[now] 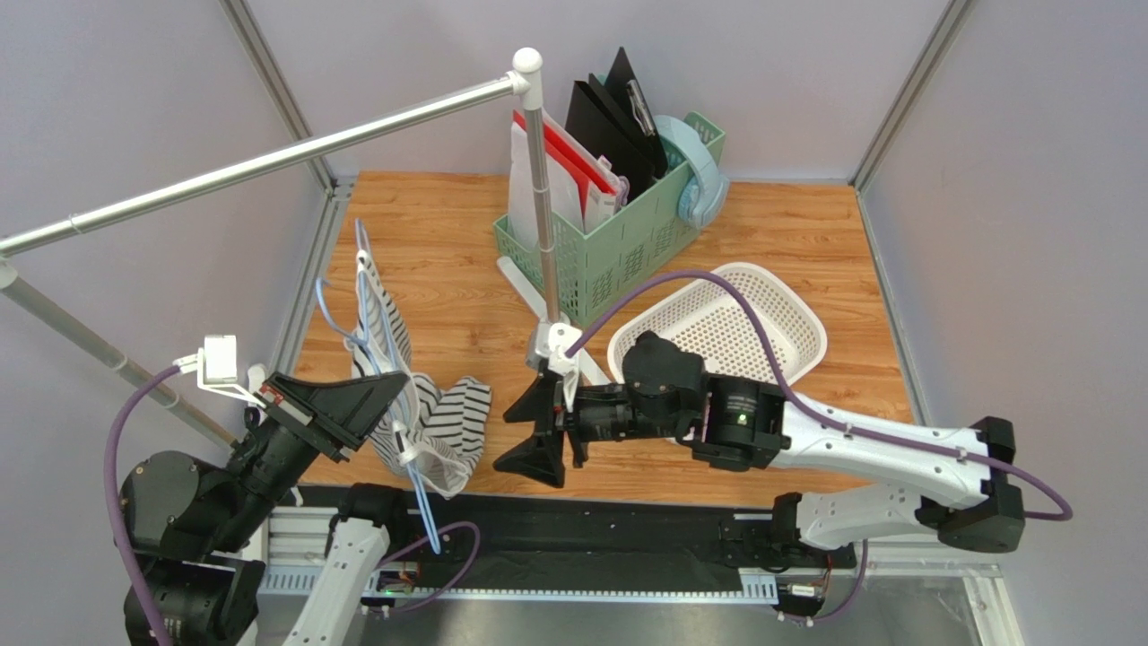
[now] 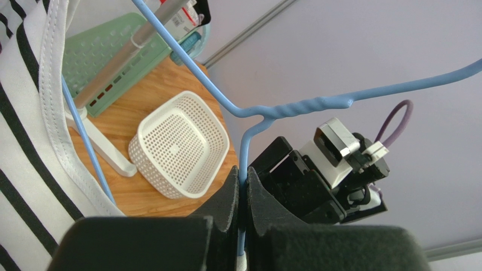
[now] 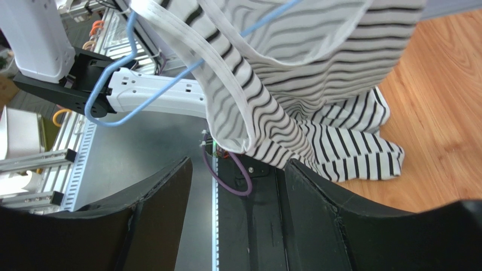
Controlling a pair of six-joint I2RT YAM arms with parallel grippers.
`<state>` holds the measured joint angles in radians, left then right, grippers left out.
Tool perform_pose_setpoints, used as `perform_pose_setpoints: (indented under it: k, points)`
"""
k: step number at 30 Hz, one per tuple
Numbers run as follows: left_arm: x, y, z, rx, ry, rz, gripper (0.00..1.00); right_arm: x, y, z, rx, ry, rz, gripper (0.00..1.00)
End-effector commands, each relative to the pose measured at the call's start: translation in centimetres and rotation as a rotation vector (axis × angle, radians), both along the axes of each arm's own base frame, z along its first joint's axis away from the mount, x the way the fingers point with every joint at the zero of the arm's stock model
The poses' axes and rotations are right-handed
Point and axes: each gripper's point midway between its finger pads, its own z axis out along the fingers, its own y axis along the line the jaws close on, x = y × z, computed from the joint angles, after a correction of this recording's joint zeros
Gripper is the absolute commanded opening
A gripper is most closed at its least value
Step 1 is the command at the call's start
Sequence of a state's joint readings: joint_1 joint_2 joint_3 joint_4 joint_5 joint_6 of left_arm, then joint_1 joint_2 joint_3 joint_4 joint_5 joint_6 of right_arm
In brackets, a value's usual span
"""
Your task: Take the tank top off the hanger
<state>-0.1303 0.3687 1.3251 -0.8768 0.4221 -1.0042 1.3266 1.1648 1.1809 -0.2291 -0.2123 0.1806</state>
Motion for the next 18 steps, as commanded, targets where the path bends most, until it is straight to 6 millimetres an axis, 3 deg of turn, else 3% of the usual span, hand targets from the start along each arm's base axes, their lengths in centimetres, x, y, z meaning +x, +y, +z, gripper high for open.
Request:
perform_pose_setpoints:
  k: [1, 4, 8, 18]
  points:
    - [-1.4, -0.7, 0.9, 0.000, -0.079, -0.062, 0.00, -1.7, 2.8, 4.7, 0.143, -0.115, 0.109, 0.65]
    - [-1.7, -0.7, 0.3, 0.010, -0.071, -0.066, 0.00, -2.3, 4.0, 5.8, 0.178, -0.147, 0.155, 0.60]
    - [-2.1, -0.8, 0.0, 0.013, -0.070, -0.078, 0.00, -3.0, 6.3, 5.6, 0.185, -0.145, 0.220, 0.60]
    - [-2.4, -1.1, -0.9, 0.011, -0.057, -0.101, 0.00, -4.6, 8.5, 6.5, 0.244, -0.159, 0.332, 0.61]
